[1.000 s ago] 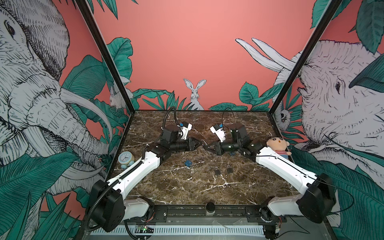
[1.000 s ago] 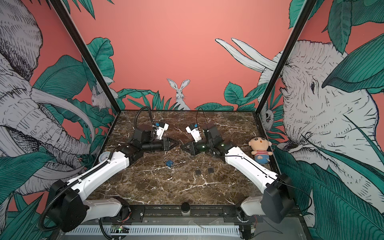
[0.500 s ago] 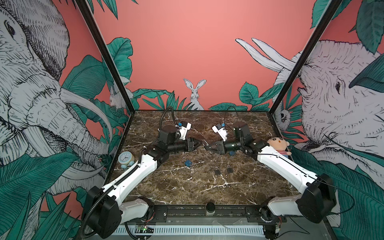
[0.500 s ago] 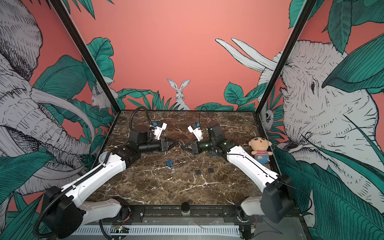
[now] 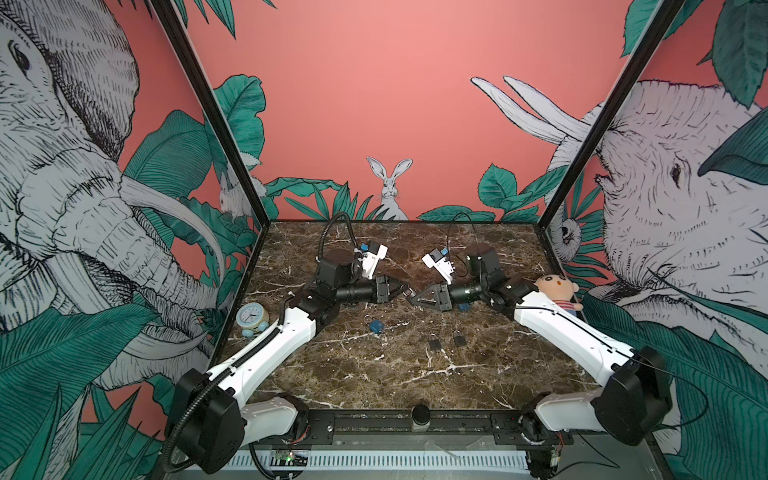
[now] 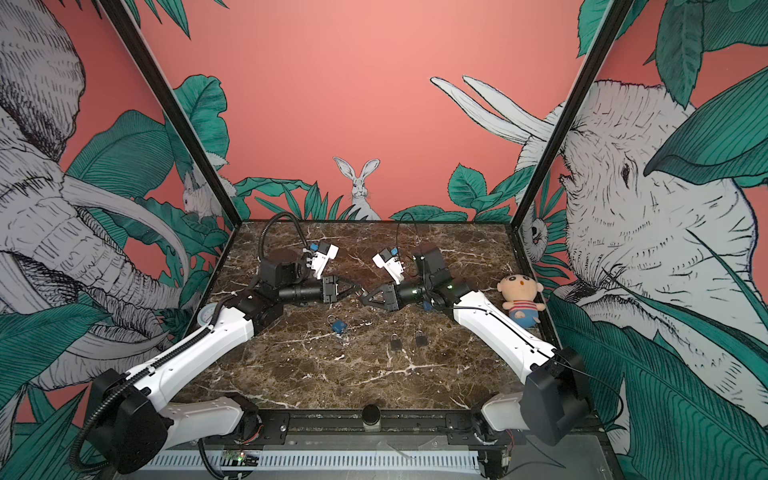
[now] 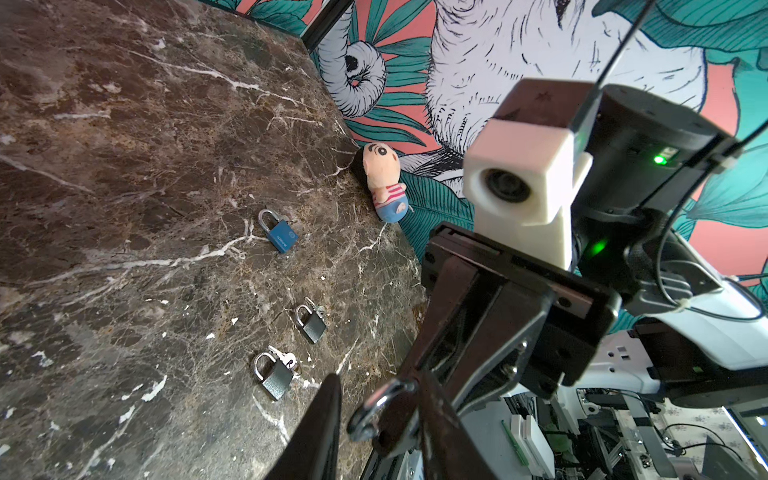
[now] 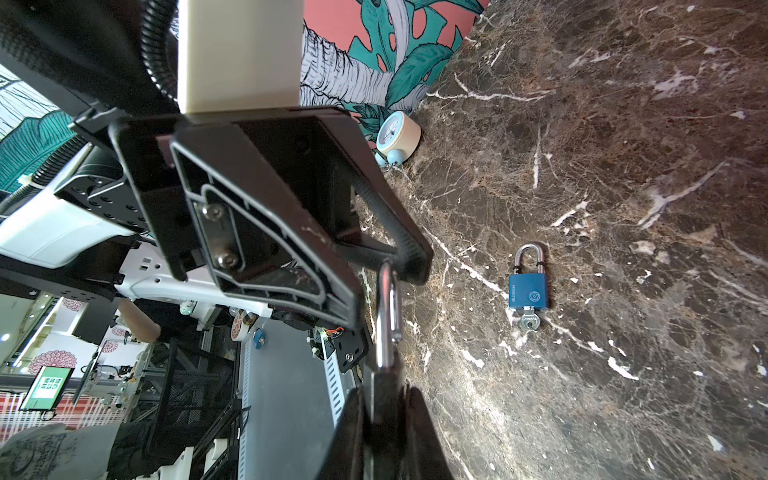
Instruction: Lock with the key
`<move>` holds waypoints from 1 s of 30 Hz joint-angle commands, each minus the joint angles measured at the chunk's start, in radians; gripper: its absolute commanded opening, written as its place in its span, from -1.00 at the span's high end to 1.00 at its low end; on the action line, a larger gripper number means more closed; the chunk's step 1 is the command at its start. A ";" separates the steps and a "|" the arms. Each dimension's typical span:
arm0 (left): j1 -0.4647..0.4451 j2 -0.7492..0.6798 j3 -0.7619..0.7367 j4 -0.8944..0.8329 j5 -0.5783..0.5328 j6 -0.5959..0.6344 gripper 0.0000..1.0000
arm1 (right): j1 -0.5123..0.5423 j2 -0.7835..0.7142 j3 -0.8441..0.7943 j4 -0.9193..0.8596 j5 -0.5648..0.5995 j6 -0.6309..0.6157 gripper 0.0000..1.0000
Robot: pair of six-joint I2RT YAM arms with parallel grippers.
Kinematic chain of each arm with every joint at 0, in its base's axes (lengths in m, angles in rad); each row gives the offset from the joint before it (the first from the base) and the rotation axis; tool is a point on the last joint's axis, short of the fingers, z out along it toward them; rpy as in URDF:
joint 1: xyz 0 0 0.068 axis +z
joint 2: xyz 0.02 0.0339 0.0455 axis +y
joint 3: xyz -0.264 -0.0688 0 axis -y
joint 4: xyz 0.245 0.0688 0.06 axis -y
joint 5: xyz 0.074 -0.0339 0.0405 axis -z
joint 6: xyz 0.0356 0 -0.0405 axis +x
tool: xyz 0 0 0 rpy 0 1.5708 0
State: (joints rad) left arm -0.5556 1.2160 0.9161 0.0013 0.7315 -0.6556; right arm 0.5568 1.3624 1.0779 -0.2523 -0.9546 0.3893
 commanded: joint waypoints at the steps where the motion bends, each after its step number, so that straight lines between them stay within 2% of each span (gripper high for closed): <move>1: -0.002 -0.008 -0.006 0.032 0.030 0.003 0.45 | -0.004 0.006 0.002 0.028 -0.027 -0.010 1.00; 13: -0.003 0.002 -0.021 0.036 0.015 0.011 0.66 | -0.004 -0.006 0.019 0.028 -0.055 0.007 1.00; 20: -0.003 0.026 -0.025 0.041 0.019 0.023 0.95 | -0.004 -0.028 0.018 0.052 -0.092 0.041 1.00; 21: -0.003 0.031 -0.025 0.042 0.019 0.026 1.00 | -0.005 -0.031 0.017 0.060 -0.102 0.050 1.00; 30: -0.003 0.062 -0.068 0.099 0.019 0.049 1.00 | -0.005 -0.082 -0.026 0.263 -0.211 0.238 1.00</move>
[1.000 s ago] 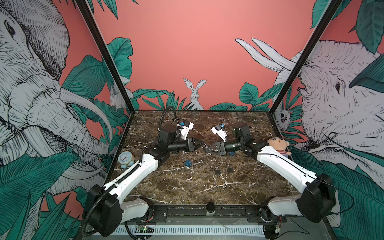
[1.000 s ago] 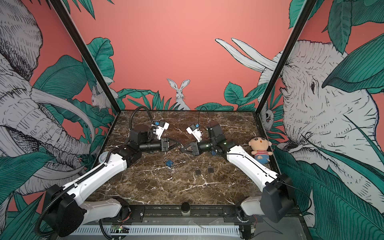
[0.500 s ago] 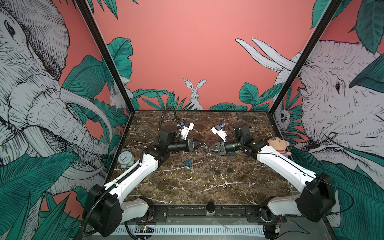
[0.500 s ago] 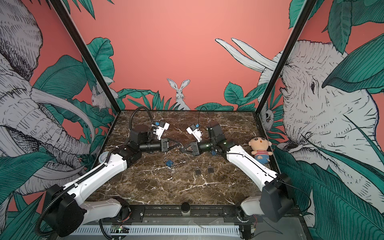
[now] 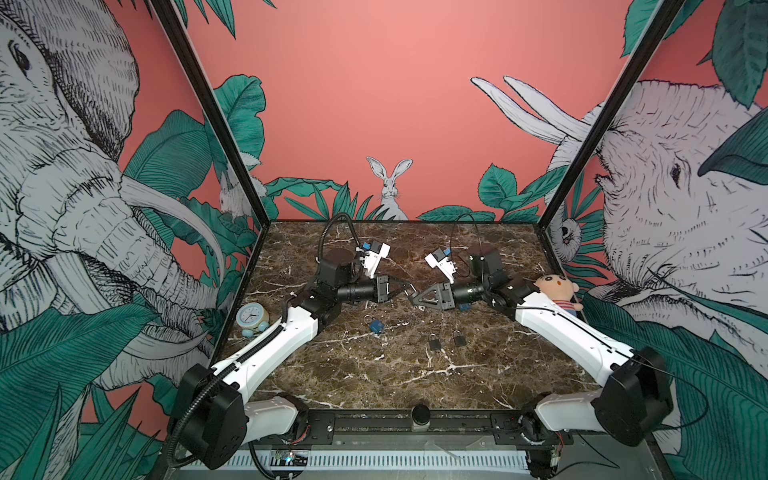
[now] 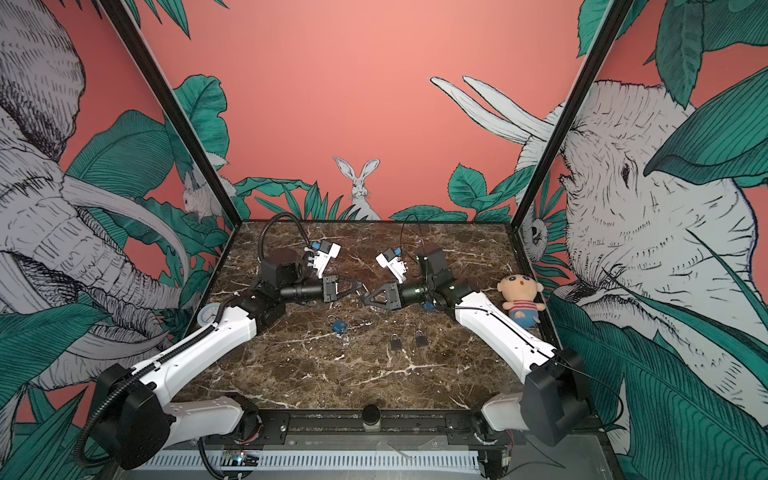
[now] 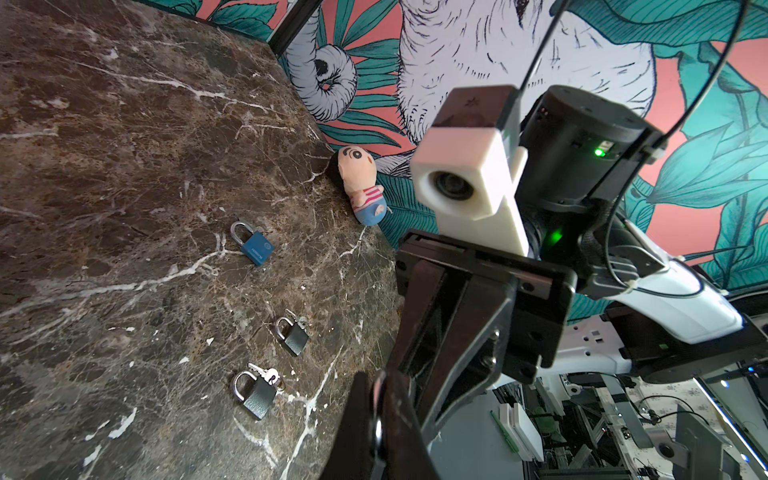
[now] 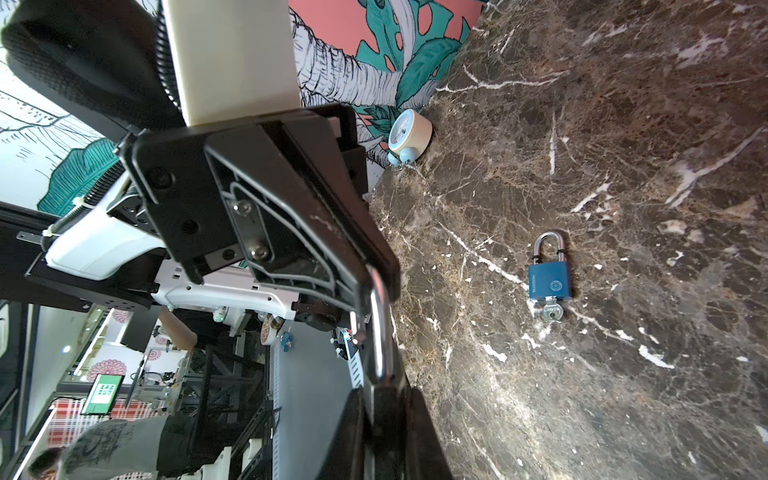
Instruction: Lock with the key
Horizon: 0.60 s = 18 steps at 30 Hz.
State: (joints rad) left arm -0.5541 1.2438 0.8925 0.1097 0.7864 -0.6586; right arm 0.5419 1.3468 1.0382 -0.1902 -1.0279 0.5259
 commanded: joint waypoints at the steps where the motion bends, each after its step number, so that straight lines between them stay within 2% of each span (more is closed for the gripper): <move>1: -0.004 0.037 -0.048 -0.002 -0.035 0.052 1.00 | 0.010 -0.072 0.007 0.223 -0.146 0.121 1.00; 12: -0.004 0.090 -0.079 0.128 -0.007 0.030 1.00 | 0.010 -0.112 -0.062 0.535 -0.219 0.379 1.00; 18: -0.004 0.111 -0.100 0.177 0.011 0.011 1.00 | 0.012 -0.114 -0.073 0.594 -0.218 0.423 1.00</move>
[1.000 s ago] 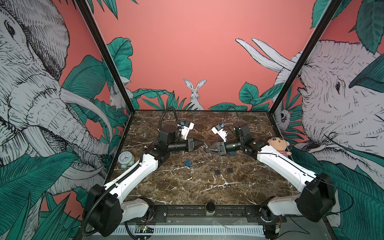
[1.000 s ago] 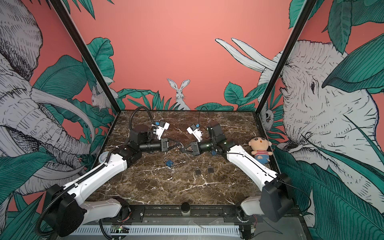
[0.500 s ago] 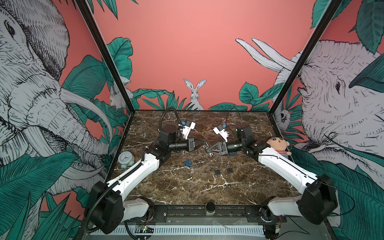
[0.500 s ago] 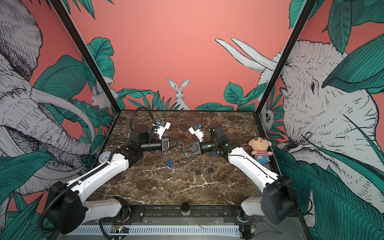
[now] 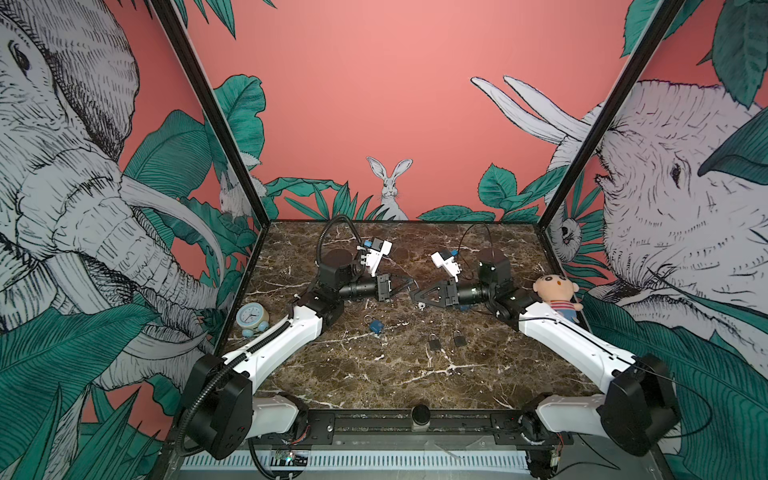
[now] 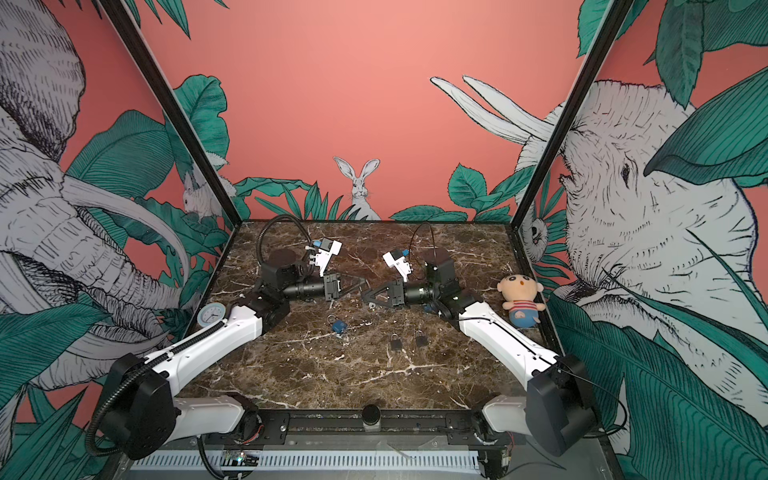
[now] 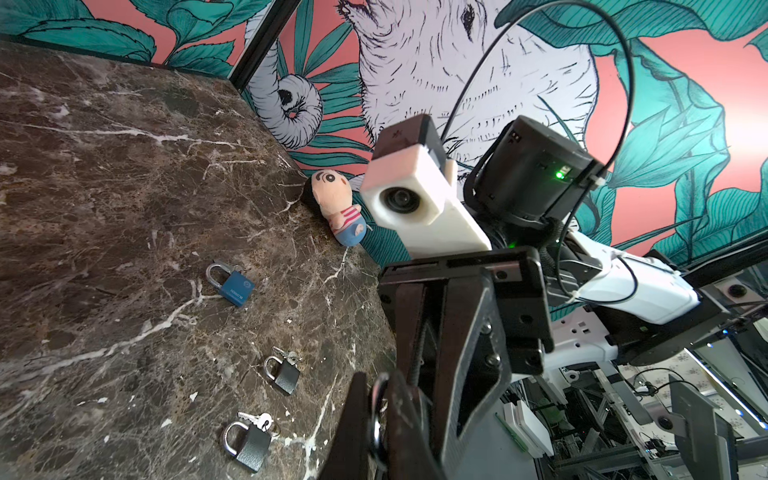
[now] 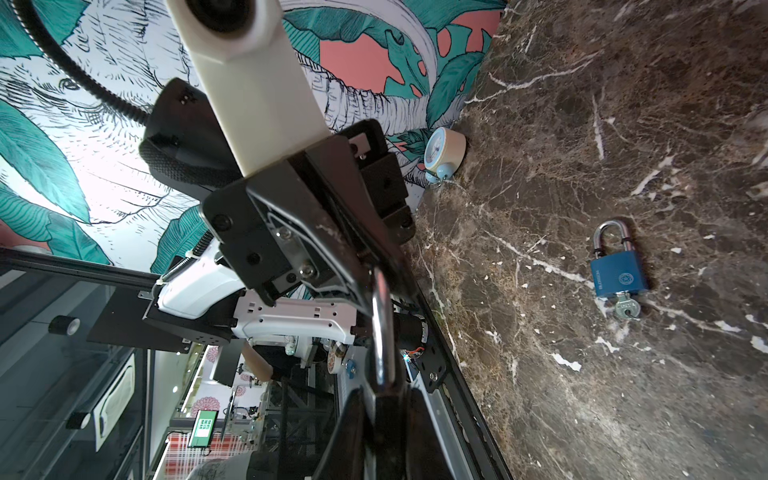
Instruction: Lock with the key
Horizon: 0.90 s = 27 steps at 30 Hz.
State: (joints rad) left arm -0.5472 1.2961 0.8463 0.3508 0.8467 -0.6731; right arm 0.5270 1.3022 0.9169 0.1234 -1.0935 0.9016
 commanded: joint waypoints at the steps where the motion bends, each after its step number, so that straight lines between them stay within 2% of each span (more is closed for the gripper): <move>1: -0.011 0.059 -0.058 -0.056 -0.046 0.019 1.00 | 0.026 -0.067 0.049 0.279 -0.150 0.045 1.00; 17: -0.014 0.009 -0.150 0.013 0.025 -0.053 1.00 | 0.024 -0.034 0.096 0.206 -0.093 -0.036 1.00; 27: -0.079 -0.031 -0.196 0.018 0.013 -0.092 1.00 | 0.023 0.005 0.122 0.214 -0.080 -0.041 1.00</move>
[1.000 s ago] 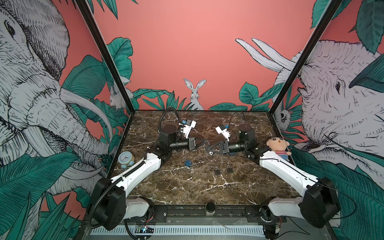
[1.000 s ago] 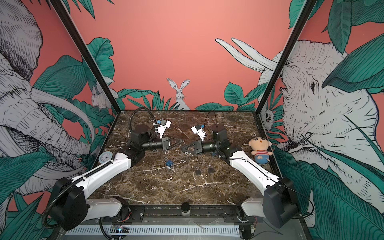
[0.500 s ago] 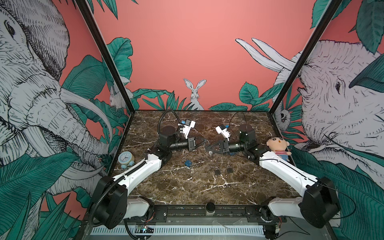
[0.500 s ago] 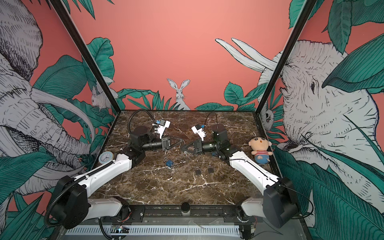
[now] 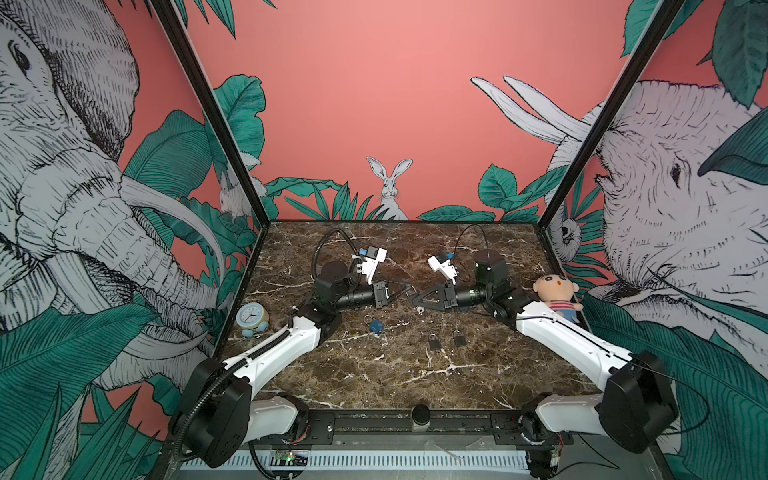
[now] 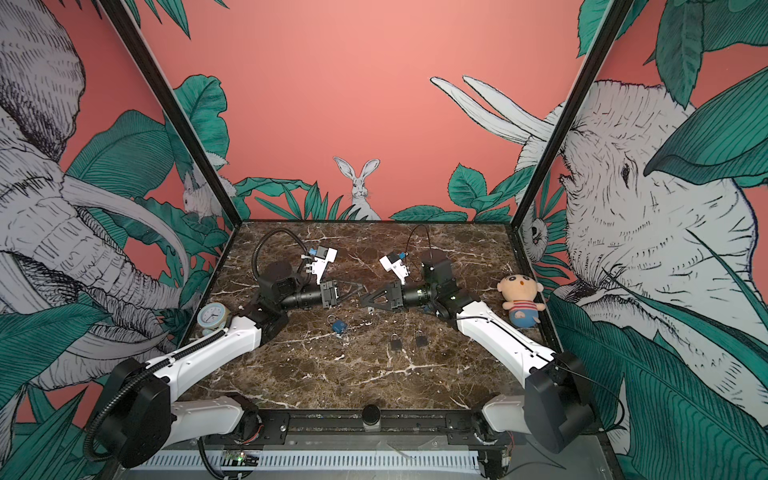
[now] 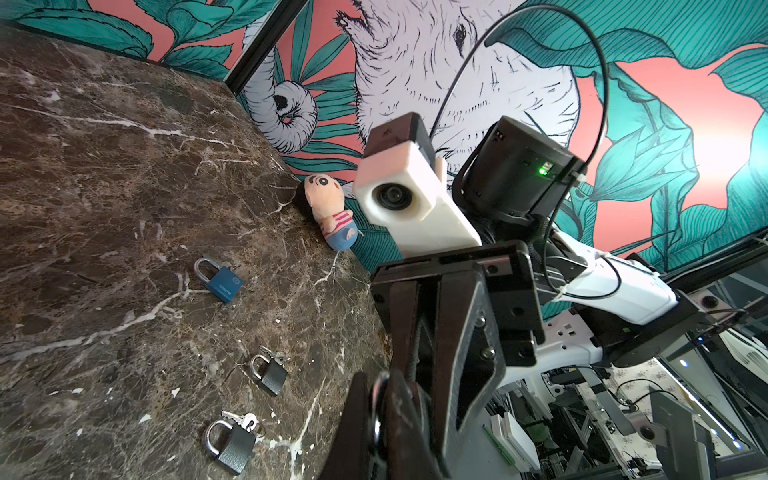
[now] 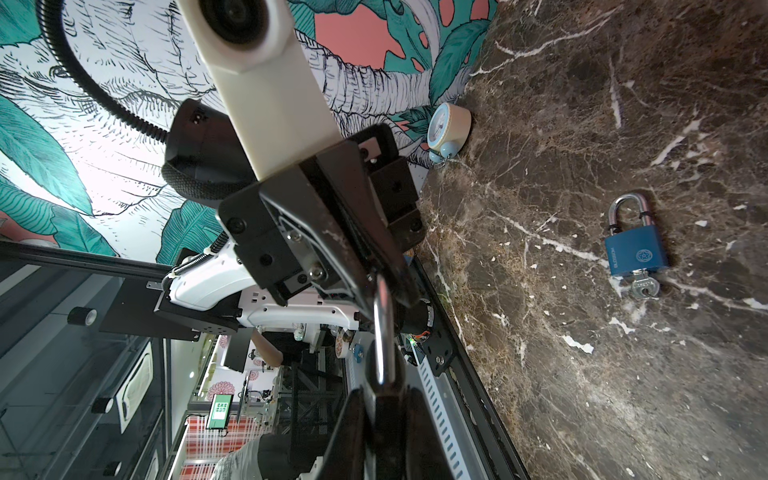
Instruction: Lock with the key
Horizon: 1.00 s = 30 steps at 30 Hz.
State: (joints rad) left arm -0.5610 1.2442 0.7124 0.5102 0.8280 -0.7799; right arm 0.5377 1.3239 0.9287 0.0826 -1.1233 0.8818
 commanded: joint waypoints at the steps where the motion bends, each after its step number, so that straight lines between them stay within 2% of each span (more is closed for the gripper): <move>1: -0.075 0.018 -0.068 -0.136 0.028 0.008 1.00 | 0.013 -0.013 0.111 0.257 -0.049 -0.023 1.00; 10: -0.134 -0.010 -0.119 -0.101 -0.001 -0.042 1.00 | 0.008 0.013 0.125 0.271 -0.045 -0.017 1.00; 12: -0.173 -0.026 -0.130 -0.102 -0.011 -0.047 1.00 | 0.005 0.017 0.128 0.271 -0.043 -0.018 1.00; 22: -0.197 -0.120 -0.197 -0.137 -0.021 -0.059 1.00 | -0.026 0.031 0.141 0.245 -0.024 -0.037 1.00; 30: -0.203 -0.183 -0.216 -0.252 -0.002 -0.003 1.00 | -0.040 0.033 0.159 0.177 -0.015 -0.081 1.00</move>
State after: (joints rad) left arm -0.6777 1.0519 0.5720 0.5175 0.5690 -0.8650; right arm 0.5312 1.3708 0.9798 0.0231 -1.2411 0.8093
